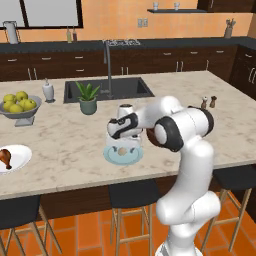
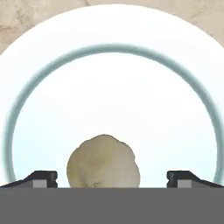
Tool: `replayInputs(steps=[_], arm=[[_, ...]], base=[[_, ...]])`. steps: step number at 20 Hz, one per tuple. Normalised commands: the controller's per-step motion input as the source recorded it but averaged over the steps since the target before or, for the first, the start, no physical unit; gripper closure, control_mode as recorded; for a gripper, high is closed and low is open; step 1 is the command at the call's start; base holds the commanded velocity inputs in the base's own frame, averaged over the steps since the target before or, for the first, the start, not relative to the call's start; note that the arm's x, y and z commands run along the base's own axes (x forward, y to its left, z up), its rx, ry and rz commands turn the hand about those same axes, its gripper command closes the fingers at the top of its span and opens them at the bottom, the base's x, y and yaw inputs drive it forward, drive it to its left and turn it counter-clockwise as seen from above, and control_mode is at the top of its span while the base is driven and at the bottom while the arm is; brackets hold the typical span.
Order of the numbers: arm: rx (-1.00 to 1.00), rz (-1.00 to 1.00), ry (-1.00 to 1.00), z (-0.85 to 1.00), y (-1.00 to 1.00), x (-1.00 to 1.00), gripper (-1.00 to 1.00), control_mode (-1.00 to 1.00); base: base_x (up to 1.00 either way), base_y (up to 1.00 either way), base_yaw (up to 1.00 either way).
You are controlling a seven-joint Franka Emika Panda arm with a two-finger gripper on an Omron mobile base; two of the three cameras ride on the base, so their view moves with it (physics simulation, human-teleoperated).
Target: Pick the chicken drumstick and garlic from their plates and place them in the bowl. Then put the bowl in the fridge.
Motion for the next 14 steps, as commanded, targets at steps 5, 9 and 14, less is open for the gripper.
replayInputs(steps=[5, 9, 14], arm=[[0.0, 0.0, -0.02, -0.33, 0.14, 0.15, 1.0, -1.0], [0.0, 0.0, -0.05, -0.03, 0.0, 0.02, 1.0, -1.0], [0.03, -0.07, -0.2, 0.68, -0.3, -0.3, 1.0, -1.0]], base=[[0.0, 0.0, 0.0], [0.0, 0.0, 0.0], [0.0, 0.0, 0.0]])
